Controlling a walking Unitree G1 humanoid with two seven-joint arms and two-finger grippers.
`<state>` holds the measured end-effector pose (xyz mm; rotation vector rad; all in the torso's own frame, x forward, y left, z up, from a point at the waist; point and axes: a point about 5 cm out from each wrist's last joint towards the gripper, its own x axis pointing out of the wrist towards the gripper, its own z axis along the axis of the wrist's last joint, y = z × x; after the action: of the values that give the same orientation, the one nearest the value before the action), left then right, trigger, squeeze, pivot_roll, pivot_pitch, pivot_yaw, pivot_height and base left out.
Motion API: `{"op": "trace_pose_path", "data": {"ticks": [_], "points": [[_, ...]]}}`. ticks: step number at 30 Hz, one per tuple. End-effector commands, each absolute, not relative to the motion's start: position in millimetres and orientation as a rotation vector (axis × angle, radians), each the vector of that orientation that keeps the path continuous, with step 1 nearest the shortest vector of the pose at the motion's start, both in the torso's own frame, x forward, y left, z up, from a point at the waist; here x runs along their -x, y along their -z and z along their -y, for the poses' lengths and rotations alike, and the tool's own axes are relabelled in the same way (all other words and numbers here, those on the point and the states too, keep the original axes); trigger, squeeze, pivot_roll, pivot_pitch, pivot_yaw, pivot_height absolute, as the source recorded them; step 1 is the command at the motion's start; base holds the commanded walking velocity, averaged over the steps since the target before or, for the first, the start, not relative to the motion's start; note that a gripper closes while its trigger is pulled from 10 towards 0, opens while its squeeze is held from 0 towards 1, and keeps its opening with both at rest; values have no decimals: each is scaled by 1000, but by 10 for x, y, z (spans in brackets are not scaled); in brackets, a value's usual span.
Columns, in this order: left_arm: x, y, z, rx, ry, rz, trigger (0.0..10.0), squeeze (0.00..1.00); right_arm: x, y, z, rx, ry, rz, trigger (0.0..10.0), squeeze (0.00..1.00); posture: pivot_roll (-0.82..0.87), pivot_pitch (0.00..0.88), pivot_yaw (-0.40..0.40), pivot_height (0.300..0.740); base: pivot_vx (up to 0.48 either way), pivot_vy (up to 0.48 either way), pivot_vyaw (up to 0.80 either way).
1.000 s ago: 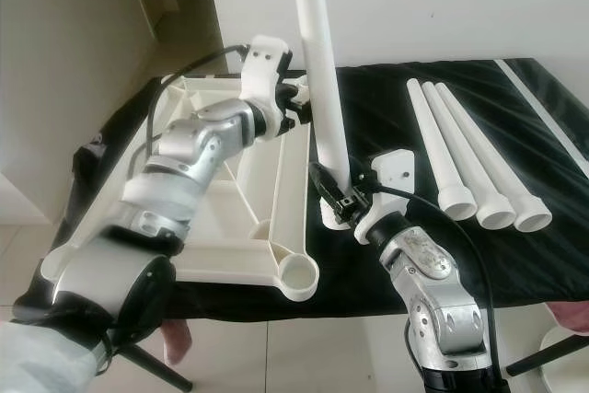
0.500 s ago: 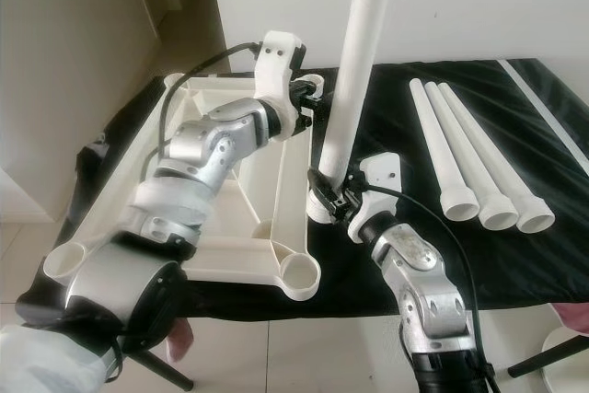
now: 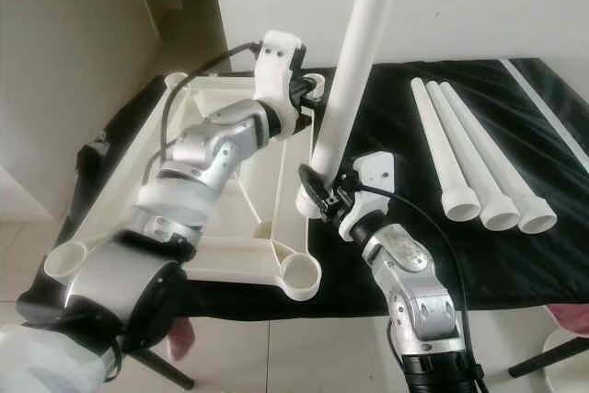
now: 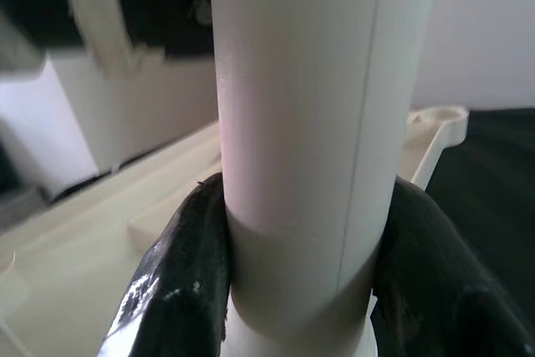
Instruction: Building children table
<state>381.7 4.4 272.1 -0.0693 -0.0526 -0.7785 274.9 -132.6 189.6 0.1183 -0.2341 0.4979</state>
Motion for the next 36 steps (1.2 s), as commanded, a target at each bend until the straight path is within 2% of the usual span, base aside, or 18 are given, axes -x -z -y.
{"op": "trace_pose_path", "data": {"ticks": [1,6,8,9,10,11,12,13,15,16,17,18,20,23,30,36], "points": [[-3865,-2689,-179,102,707,100,10000,0,-2723,-1965,1374,-147,-467,284,10000,0,-4,0,74,740,0,0,0],[-3889,-2724,-336,191,642,171,10000,0,-2731,-1970,1448,-153,-411,294,10000,0,-9,0,78,740,0,0,0],[-3876,-2760,-387,246,652,198,10000,0,-2744,-1962,1501,-152,-365,296,9647,0,-9,0,79,740,0,0,0],[-3867,-2784,-421,284,661,220,10000,0,-2752,-1955,1537,-151,-333,298,7765,0,-10,0,79,740,0,0,0],[-3808,-2809,-439,303,722,267,10000,0,-2768,-1945,1593,-157,-287,298,2314,0,-9,0,78,740,0,0,0],[-3808,-2809,-439,303,722,267,10000,0,-2768,-1945,1593,-157,-287,298,2314,0,-9,0,78,740,0,0,0],[-3748,-2806,-440,302,775,294,10000,0,-2782,-1939,1640,-165,-246,300,784,0,-9,0,78,740,0,0,0],[-3676,-2771,-421,282,839,313,10000,0,-2794,-1939,1679,-171,-214,303,0,0,-9,0,78,740,0,0,0],[-3616,-2732,-401,260,886,320,10000,0,-2805,-1936,1708,-176,-188,301,0,0,-9,0,77,740,0,0,0],[-3550,-2683,-377,244,937,325,10000,0,-2815,-1937,1730,-178,-171,298,7333,0,-8,0,76,740,0,0,0],[-3550,-2683,-377,244,937,325,10000,0,-2815,-1937,1730,-178,-171,298,7333,0,-8,0,76,740,0,0,0],[-3459,-2622,-355,228,1010,326,10000,0,-2825,-1935,1747,-187,-159,293,10000,0,-8,0,76,740,0,0,0],[-3267,-2517,-337,185,1141,341,10000,0,-2840,-1925,1777,-188,-141,282,10000,0,-7,0,72,740,0,0,0],[-3151,-2411,-347,167,1218,325,10000,0,-2849,-1914,1793,-190,-130,276,10000,0,-3,0,68,740,0,0,0],[-3054,-2249,-404,177,1267,256,10000,0,-2880,-1860,1795,-163,-113,238,10000,0,-3,0,63,740,0,0,0],[-2814,-1940,-474,17,1413,119,10000,0,-2891,-1840,1836,-148,-102,224,10000,0,-1,0,51,740,0,0,0]]}}
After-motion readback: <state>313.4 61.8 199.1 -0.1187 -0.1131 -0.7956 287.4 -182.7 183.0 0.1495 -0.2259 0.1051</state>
